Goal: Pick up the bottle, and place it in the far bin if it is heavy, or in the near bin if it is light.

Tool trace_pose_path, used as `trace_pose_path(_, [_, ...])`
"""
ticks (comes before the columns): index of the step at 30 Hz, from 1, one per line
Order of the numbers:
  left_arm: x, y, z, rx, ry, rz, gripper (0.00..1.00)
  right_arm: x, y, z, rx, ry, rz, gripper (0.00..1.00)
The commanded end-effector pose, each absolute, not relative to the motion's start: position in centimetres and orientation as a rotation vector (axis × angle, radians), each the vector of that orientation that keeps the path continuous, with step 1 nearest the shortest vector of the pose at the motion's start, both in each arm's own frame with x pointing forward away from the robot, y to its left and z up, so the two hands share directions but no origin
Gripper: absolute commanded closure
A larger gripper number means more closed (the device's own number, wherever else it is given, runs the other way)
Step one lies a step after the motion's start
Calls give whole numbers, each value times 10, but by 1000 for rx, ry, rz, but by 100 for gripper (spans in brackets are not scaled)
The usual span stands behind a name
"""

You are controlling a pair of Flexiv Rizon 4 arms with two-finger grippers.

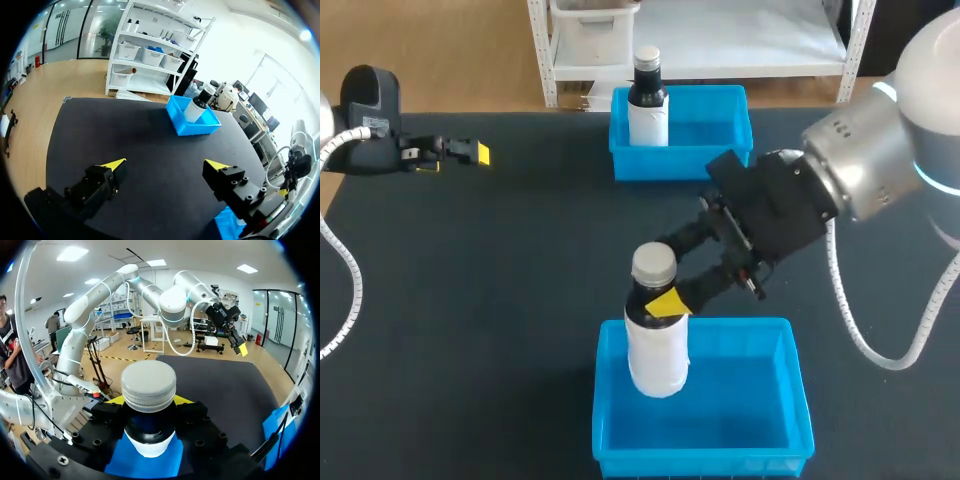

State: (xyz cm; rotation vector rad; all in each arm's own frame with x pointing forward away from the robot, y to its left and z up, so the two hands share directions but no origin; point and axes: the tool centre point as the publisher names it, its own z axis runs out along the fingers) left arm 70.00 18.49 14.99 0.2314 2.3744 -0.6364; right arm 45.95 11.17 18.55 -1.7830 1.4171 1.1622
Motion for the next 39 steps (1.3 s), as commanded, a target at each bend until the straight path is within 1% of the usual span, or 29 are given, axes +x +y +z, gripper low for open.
trace_pose_path(1, [700, 185, 150, 231, 2374, -636, 0, 464, 117, 175, -1781, 1403, 1202, 100])
trace_pose_path(37, [700, 185, 150, 231, 2374, -636, 0, 466, 118, 135, -1812, 1391, 1212, 100])
trace_pose_path(39, [700, 185, 150, 231, 2374, -636, 0, 466, 118, 134, -1818, 1388, 1212, 93])
